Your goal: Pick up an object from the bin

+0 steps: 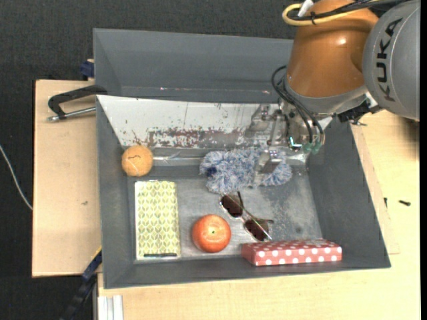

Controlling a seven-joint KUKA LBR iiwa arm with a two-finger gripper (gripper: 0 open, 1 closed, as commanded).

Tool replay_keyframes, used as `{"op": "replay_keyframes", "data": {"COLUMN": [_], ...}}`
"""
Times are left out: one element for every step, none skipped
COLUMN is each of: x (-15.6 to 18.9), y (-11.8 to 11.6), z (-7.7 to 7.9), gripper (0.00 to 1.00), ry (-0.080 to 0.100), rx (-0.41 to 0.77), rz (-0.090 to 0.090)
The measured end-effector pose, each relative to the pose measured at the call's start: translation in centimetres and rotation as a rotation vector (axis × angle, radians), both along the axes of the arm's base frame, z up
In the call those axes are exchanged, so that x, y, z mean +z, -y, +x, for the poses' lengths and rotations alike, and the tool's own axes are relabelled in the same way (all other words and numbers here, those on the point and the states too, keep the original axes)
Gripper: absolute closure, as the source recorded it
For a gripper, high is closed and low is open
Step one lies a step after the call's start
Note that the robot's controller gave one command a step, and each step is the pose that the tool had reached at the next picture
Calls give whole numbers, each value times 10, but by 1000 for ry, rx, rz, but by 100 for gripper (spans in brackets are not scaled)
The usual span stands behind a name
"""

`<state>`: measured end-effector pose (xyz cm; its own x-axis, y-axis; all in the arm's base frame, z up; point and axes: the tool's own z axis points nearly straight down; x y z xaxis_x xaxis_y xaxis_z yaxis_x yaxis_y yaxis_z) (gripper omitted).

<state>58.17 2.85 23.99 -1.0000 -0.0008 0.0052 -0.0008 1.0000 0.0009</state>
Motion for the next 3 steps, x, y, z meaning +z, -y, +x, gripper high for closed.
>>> {"op": "replay_keyframes", "data": {"x": [5,5,-94], "y": [0,0,-3], "z": [1,1,-4], "gripper": [100,100,0], "ry": [9,9,6], "rx": [-1,-1,333], "rz": [1,1,1]}}
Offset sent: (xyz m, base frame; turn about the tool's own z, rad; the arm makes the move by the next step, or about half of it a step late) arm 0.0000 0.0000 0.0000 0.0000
